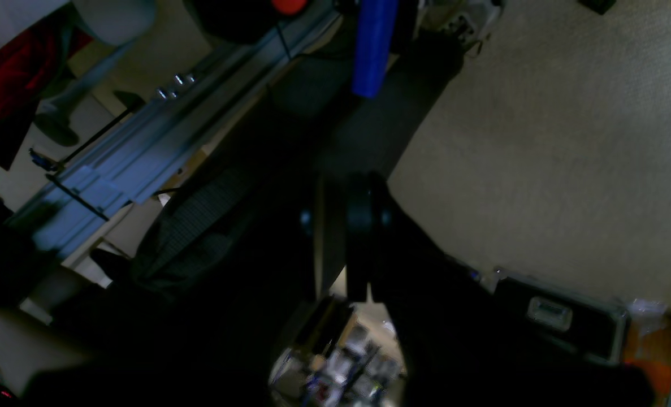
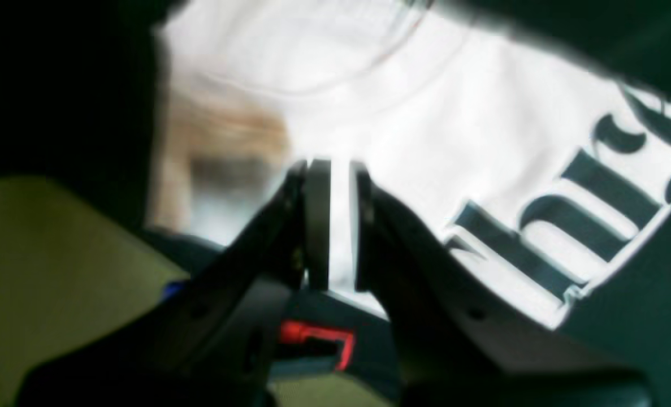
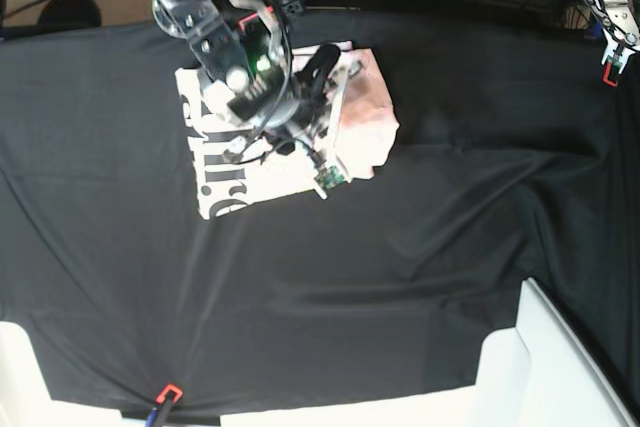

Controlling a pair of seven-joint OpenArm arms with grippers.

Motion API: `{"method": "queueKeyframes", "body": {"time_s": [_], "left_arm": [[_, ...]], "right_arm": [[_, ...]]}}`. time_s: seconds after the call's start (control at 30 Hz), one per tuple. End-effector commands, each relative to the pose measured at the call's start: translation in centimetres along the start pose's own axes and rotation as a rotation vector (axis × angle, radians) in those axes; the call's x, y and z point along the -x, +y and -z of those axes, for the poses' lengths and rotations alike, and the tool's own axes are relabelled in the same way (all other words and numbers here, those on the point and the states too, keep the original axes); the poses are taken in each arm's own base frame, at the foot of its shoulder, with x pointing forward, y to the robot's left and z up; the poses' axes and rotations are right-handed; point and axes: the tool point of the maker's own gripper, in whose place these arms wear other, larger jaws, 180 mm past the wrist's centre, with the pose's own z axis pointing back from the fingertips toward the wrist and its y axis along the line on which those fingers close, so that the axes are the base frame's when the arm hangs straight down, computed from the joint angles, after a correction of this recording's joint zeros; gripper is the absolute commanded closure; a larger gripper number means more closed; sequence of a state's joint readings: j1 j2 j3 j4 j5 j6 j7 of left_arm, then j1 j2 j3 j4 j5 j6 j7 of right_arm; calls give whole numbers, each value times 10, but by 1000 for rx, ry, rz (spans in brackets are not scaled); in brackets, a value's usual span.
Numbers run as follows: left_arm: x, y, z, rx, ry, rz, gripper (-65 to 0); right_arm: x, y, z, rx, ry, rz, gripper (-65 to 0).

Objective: Fold the T-shirt properly
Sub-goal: 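Press the folded shirt flat with the right gripper, then withdraw it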

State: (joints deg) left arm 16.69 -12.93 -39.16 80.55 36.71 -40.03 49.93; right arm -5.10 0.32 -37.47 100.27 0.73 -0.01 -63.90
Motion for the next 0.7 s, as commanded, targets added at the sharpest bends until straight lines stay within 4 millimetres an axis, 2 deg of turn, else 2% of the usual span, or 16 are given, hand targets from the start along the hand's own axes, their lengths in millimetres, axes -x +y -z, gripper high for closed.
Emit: {"method": "queueKeyframes", "body": {"time_s": [0.0, 0.1, 0.17, 0.23, 0.33, 0.5, 0.6, 0.67], "left_arm": [[-12, 13, -10, -21, -67, -36, -67], [-50, 6, -30, 81, -266, -173, -71], [-55, 3, -37, 168, -284, -240, -86], [-66, 1, -44, 256, -330, -289, -166], [-101, -14, -66, 419, -503, -342, -324], [-151, -62, -113, 683, -705, -317, -561], [-172, -85, -132, 773, -760, -295, -620], [-183, -98, -138, 816, -775, -311, -620]], "right_arm": [[-9, 2, -1, -9, -29, 2, -51], [-3, 4, 5, -12, -21, 3, -51], [5, 6, 11, -17, -4, 5, -51], [11, 7, 17, -18, 7, 5, -51], [21, 8, 25, -20, 31, 4, -51], [27, 9, 31, -21, 42, 4, -51], [28, 9, 31, -22, 43, 4, -51], [29, 9, 32, -21, 45, 3, -51]]}}
